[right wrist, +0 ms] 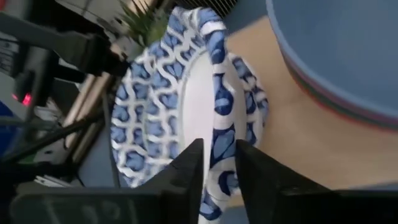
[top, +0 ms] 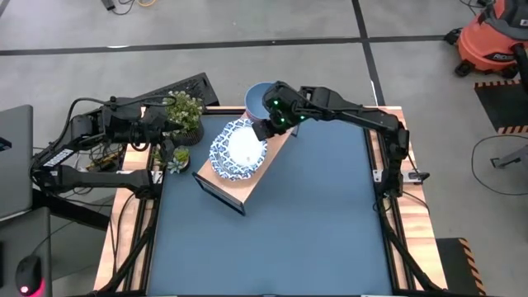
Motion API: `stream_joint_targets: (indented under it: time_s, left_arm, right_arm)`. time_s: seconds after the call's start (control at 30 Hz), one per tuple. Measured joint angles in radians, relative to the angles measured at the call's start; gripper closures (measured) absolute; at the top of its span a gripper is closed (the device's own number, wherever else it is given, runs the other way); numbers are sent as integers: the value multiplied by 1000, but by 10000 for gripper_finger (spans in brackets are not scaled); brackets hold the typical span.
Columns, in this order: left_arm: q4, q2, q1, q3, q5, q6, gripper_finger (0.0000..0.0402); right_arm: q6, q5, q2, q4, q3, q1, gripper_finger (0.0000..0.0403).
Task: Place and stack bowls onto a shelf
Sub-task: Stack the white bowl on top of the other white bowl on the shelf
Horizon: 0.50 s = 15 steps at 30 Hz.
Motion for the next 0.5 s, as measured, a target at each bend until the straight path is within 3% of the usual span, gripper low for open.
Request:
stream_joint_targets:
  time_s: [0.27, 0.4, 0.5]
  left_arm:
    - [0, 0, 0, 0, 0, 0, 159]
    - [0, 0, 0, 0, 1, 0, 159]
    - [0, 0, 0, 0, 1, 0, 159]
  right_arm:
    - [12, -3, -8, 53, 0, 0, 230]
    - [11, 6, -42, 49, 0, 0, 231]
    - [10, 69, -68, 29, 0, 8, 241]
